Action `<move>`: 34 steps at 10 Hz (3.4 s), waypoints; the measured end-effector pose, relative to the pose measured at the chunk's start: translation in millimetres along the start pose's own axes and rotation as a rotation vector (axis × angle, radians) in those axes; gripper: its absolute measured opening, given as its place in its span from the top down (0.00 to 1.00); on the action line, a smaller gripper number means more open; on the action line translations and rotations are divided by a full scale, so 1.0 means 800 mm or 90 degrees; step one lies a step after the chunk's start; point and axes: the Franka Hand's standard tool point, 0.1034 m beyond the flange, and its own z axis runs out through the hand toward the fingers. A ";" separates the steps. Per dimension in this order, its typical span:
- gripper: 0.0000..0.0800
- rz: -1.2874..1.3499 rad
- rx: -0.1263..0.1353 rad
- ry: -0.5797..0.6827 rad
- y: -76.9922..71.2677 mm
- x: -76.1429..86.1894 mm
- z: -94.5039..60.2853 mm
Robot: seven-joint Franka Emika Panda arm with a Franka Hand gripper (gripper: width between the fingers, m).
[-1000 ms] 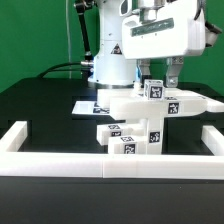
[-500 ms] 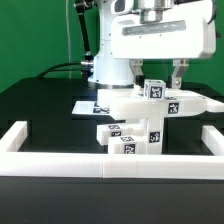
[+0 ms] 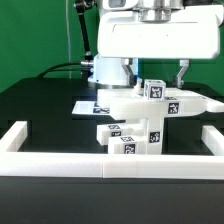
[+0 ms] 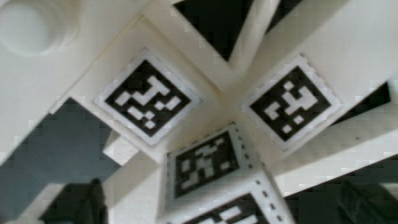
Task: Assemble chair
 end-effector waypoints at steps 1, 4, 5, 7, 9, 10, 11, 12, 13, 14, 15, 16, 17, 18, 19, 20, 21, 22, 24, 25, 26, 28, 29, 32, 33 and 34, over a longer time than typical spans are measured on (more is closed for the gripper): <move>0.19 -0.010 0.000 0.000 0.000 0.000 0.000; 0.19 -0.159 -0.008 0.001 -0.001 0.001 0.001; 0.19 -0.195 -0.008 0.001 0.001 0.002 0.000; 0.19 -0.208 -0.008 0.001 0.000 0.002 0.000; 0.51 -0.211 -0.009 0.001 0.001 0.002 0.000; 0.51 -0.207 -0.009 0.001 0.001 0.002 0.000; 0.65 -0.202 -0.009 0.001 0.001 0.002 0.000; 0.65 -0.202 -0.009 0.001 0.001 0.002 0.000; 0.65 -0.202 -0.009 0.001 0.001 0.002 0.000; 0.65 -0.173 -0.009 0.001 0.001 0.002 0.000; 0.65 -0.139 -0.009 0.001 0.001 0.002 0.000; 0.65 -0.091 -0.008 0.001 0.001 0.002 0.001; 0.64 -0.030 -0.007 0.002 0.002 0.002 0.001; 0.64 0.036 -0.008 0.002 0.001 0.002 0.001; 0.64 0.088 -0.007 0.003 0.002 0.003 0.000; 0.64 0.136 -0.008 0.005 0.002 0.005 0.000; 0.64 0.170 -0.011 0.008 0.000 0.007 0.001; 0.64 0.195 -0.009 0.009 0.000 0.008 0.000; 0.64 0.230 -0.009 0.010 0.001 0.009 -0.001; 0.64 0.247 -0.008 0.010 0.001 0.009 -0.001; 0.64 0.258 -0.009 0.010 0.002 0.010 -0.001; 0.64 0.388 -0.001 0.010 0.008 0.013 -0.001; 0.64 0.464 0.002 0.007 0.009 0.013 -0.001; 0.57 0.525 0.009 0.006 0.011 0.015 -0.002; 0.57 0.517 0.007 0.006 0.010 0.014 -0.001; 0.34 0.469 -0.003 0.010 0.006 0.012 -0.001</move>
Offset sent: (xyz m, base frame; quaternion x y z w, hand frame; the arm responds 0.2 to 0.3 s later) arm 0.0076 0.0095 0.0015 0.0000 0.0085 -0.1926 0.9812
